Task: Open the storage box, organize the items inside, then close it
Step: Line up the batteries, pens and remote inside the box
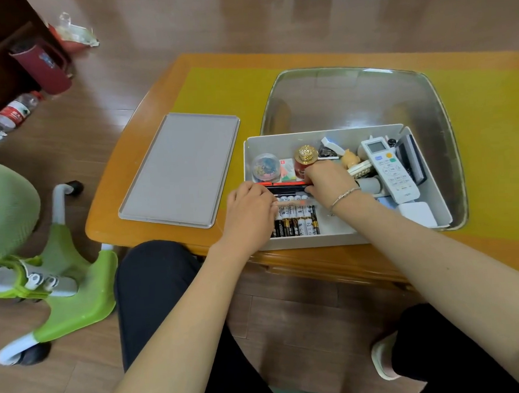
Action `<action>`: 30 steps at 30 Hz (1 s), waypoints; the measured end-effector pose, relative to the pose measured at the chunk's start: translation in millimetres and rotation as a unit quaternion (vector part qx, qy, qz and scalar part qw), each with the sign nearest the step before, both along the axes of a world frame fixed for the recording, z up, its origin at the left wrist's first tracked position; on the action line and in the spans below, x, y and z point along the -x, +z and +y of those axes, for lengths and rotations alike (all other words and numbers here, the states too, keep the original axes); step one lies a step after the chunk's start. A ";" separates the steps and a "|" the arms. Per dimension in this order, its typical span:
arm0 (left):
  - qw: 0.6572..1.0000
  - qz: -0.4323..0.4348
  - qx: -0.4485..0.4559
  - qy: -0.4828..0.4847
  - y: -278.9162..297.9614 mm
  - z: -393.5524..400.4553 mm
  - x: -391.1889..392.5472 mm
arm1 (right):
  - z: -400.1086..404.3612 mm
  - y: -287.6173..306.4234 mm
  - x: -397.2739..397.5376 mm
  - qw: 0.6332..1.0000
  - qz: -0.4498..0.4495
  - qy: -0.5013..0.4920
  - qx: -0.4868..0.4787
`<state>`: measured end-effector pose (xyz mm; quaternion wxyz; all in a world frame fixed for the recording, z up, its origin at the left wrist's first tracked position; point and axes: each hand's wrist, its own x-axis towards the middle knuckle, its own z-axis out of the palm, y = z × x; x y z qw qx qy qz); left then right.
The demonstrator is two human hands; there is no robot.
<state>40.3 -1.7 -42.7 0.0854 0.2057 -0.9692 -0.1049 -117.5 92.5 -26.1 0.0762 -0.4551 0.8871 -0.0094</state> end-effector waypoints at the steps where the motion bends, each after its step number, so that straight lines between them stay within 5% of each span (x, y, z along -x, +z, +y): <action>1: 1.000 -0.001 0.000 0.001 0.4 0.3 -0.1 | 0.0 0.7 0.2 1.000 -0.003 0.003 0.009; 8: 1.000 0.001 -0.009 -0.001 4.4 0.3 0.7 | 21.7 3.8 6.6 0.992 -0.031 0.005 0.120; 14: 1.000 -0.014 0.008 0.003 3.9 -0.5 5.5 | 44.0 5.7 -2.7 0.977 -0.148 0.063 0.143; 23: 1.000 -0.003 0.006 0.027 9.1 6.1 8.6 | 26.9 -2.0 1.4 0.996 -0.032 0.029 0.078; 30: 0.992 -0.095 -0.014 -0.086 8.4 12.4 16.4 | 4.2 -4.1 -0.1 0.999 0.031 0.018 0.003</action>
